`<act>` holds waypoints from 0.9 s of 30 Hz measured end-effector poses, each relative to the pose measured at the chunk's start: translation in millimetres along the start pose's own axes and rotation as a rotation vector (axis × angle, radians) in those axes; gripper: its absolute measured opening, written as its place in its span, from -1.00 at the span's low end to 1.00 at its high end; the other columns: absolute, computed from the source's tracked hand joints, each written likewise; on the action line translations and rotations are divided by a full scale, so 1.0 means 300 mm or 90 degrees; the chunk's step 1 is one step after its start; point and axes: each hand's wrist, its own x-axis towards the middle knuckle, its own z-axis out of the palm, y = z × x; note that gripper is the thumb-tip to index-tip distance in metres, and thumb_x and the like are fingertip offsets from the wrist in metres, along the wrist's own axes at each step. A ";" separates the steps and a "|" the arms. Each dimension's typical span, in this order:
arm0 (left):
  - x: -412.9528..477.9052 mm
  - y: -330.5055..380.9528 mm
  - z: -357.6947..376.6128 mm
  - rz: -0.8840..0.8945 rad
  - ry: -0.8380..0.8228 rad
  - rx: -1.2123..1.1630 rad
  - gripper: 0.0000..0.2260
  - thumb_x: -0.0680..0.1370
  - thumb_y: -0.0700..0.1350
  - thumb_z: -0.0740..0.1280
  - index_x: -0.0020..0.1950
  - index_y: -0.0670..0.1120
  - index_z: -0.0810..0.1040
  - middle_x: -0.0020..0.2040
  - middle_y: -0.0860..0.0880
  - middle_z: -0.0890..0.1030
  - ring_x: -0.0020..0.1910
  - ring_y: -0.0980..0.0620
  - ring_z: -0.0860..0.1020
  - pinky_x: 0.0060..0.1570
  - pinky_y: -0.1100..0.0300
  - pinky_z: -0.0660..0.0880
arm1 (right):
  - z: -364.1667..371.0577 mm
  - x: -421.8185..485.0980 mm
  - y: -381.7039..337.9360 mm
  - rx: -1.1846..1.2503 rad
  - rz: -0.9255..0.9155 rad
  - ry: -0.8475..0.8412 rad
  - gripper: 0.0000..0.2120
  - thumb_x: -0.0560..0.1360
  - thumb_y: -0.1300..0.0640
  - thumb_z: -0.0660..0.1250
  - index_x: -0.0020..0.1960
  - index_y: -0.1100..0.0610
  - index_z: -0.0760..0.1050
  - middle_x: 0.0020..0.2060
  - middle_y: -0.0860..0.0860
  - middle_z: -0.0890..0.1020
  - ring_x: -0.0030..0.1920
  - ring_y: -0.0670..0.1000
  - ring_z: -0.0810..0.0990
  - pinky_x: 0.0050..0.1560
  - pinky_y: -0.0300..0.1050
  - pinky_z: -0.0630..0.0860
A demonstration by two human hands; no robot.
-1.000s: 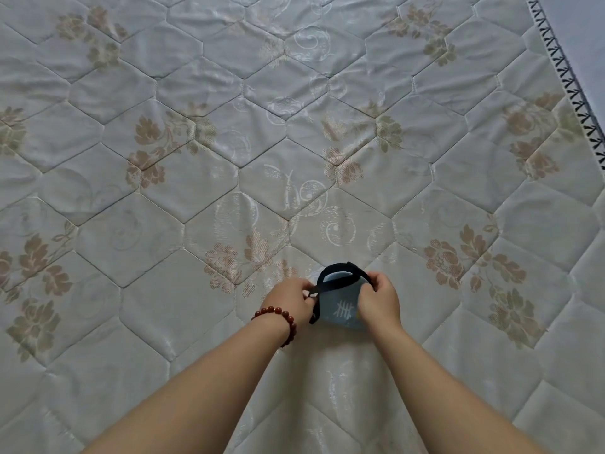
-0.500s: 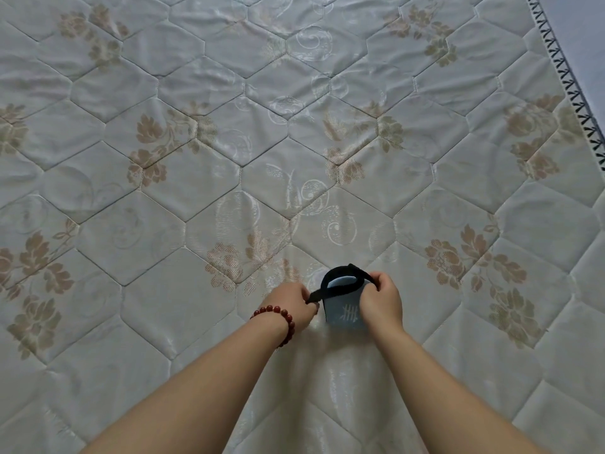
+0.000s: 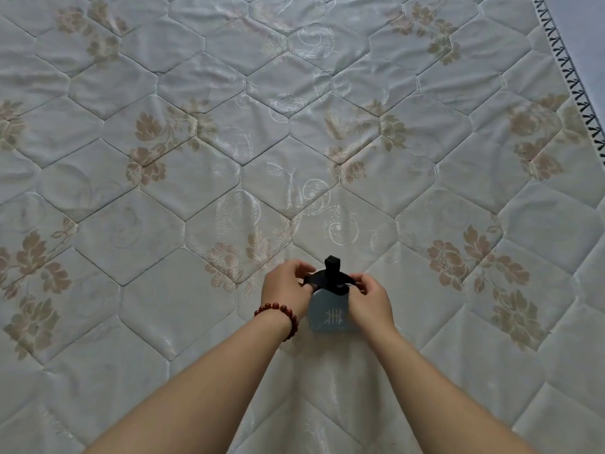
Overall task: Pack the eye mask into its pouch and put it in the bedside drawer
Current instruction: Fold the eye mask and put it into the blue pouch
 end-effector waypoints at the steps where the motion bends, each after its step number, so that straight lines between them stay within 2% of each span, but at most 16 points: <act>1: 0.002 -0.002 0.000 0.002 -0.001 0.004 -0.80 0.43 -0.28 0.37 -0.02 -0.03 0.62 -0.07 0.03 0.65 -0.18 0.10 0.57 -0.16 0.28 0.41 | 0.000 0.002 0.000 -0.003 -0.008 0.008 -0.84 0.48 0.25 0.25 -0.04 0.03 0.52 -0.07 0.04 0.61 -0.07 0.03 0.56 -0.14 -0.17 0.45; 5: 0.007 -0.010 -0.005 0.006 -0.001 0.007 -0.76 0.44 -0.32 0.32 -0.06 0.01 0.61 -0.07 0.05 0.65 -0.22 0.13 0.56 -0.23 0.32 0.40 | -0.013 0.006 0.003 -0.058 -0.040 0.041 -0.72 0.45 0.25 0.32 0.14 0.09 0.52 0.05 0.01 0.51 -0.03 -0.06 0.51 -0.03 -0.27 0.39; 7: 0.011 -0.011 -0.009 0.005 0.002 0.005 -0.75 0.44 -0.33 0.31 -0.07 0.02 0.60 -0.07 0.05 0.65 -0.23 0.14 0.56 -0.25 0.33 0.41 | -0.019 0.005 -0.001 -0.082 -0.057 0.048 -0.72 0.43 0.23 0.34 0.13 0.06 0.53 0.03 -0.01 0.47 -0.08 -0.08 0.49 -0.15 -0.37 0.37; 10: 0.013 -0.009 -0.012 0.003 -0.002 -0.002 -0.73 0.43 -0.34 0.29 -0.06 0.01 0.58 -0.06 0.04 0.64 -0.24 0.19 0.54 -0.30 0.37 0.40 | -0.023 0.000 -0.015 -0.089 -0.082 0.041 -0.78 0.41 0.20 0.39 -0.01 -0.06 0.55 -0.05 -0.02 0.48 -0.21 -0.14 0.46 -0.35 -0.49 0.35; 14: 0.016 -0.006 -0.016 0.006 0.000 0.013 -0.71 0.41 -0.34 0.34 -0.02 0.04 0.55 0.03 0.01 0.55 -0.10 0.05 0.58 -0.16 0.23 0.48 | -0.019 -0.010 -0.033 -0.080 -0.122 0.000 -0.73 0.36 0.19 0.45 -0.12 -0.18 0.56 -0.19 -0.10 0.46 -0.31 -0.16 0.42 -0.35 -0.45 0.34; 18: 0.018 -0.011 -0.021 -0.011 0.004 -0.015 -0.72 0.40 -0.32 0.37 -0.05 0.05 0.52 -0.07 0.03 0.59 -0.24 0.16 0.55 -0.32 0.31 0.44 | -0.014 -0.012 -0.038 -0.097 -0.162 -0.035 -0.71 0.33 0.14 0.49 -0.12 -0.24 0.58 -0.23 -0.11 0.43 -0.33 -0.19 0.45 -0.32 -0.52 0.36; 20: 0.018 -0.013 -0.022 -0.014 0.001 -0.027 -0.74 0.40 -0.30 0.39 -0.05 0.03 0.52 -0.12 0.03 0.60 -0.25 0.17 0.54 -0.34 0.35 0.42 | -0.010 -0.014 -0.039 -0.106 -0.173 -0.053 -0.74 0.34 0.11 0.49 -0.16 -0.27 0.58 -0.24 -0.09 0.42 -0.31 -0.28 0.46 -0.32 -0.49 0.36; 22: 0.019 -0.013 -0.023 -0.017 0.000 -0.035 -0.77 0.40 -0.28 0.41 -0.05 0.02 0.53 -0.14 0.03 0.62 -0.25 0.17 0.55 -0.34 0.36 0.41 | -0.003 -0.015 -0.038 -0.101 -0.166 -0.059 -0.76 0.36 0.06 0.48 -0.25 -0.30 0.56 -0.25 -0.09 0.42 -0.30 -0.22 0.46 -0.32 -0.42 0.34; 27: 0.021 -0.015 -0.015 -0.013 -0.026 -0.049 -0.77 0.45 -0.33 0.34 0.01 -0.05 0.58 -0.08 -0.01 0.66 -0.18 0.09 0.61 -0.24 0.34 0.46 | 0.013 0.000 -0.026 -0.106 -0.132 -0.001 -0.91 0.42 -0.04 0.43 -0.25 -0.12 0.56 -0.23 -0.12 0.48 -0.22 -0.21 0.47 -0.29 -0.40 0.28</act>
